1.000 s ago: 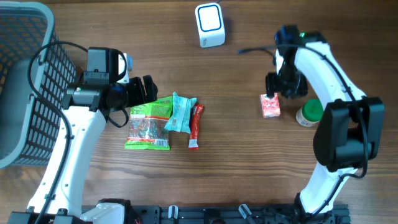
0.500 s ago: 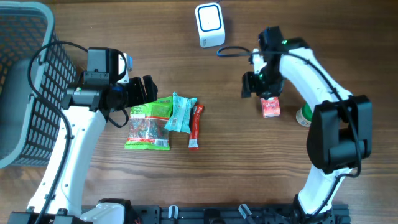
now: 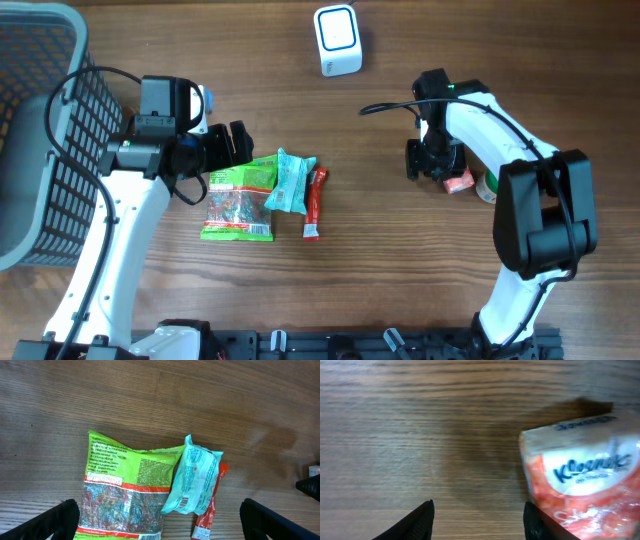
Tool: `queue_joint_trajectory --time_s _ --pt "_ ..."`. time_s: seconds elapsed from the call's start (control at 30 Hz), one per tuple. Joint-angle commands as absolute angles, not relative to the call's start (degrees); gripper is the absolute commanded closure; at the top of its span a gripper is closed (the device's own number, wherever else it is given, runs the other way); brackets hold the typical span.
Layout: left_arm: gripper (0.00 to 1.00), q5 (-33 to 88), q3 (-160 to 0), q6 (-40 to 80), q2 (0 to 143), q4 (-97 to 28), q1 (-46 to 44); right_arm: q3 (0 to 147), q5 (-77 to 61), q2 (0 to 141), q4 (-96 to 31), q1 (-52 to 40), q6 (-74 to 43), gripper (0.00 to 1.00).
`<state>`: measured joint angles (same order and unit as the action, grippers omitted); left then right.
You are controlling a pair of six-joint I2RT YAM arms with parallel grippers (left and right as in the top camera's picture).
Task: Scan the item barcode
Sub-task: 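Move the right gripper left to the red sausage sticks, then lower the right gripper and grasp a red sausage stick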
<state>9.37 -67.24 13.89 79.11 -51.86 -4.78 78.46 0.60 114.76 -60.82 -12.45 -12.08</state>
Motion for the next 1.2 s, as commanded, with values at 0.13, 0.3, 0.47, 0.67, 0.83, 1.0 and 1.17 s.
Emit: queue_joint_trajectory --time_s 0.13,0.3,0.47,0.67,0.83,1.0,1.17 --pt "0.00 10.0 -67.4 14.2 79.2 -51.7 -5.0 80.0 -22.0 107.2 -58.9 -14.8 -9.0 0.43" --pt "0.00 10.0 -67.4 14.2 79.2 -51.7 -5.0 80.0 -28.1 103.5 -52.9 -20.4 -14.5 0.43" --pt "0.00 10.0 -67.4 14.2 79.2 -51.7 -5.0 78.7 -24.1 104.1 -48.5 -26.7 -22.1 0.45" --pt "0.00 10.0 -67.4 14.2 79.2 -51.7 -5.0 73.1 -16.8 104.2 -41.7 -33.8 -33.8 0.58" --pt "0.00 10.0 -67.4 14.2 79.2 -51.7 -5.0 67.5 -16.5 104.4 -35.1 -37.5 -38.5 0.62" --pt "0.00 10.0 -67.4 14.2 79.2 -51.7 -5.0 63.7 -16.5 104.6 -31.8 -39.4 -42.5 0.62" --pt "0.00 10.0 -67.4 14.2 79.2 -51.7 -5.0 62.1 -16.4 104.7 -30.9 -41.1 -45.1 0.62"
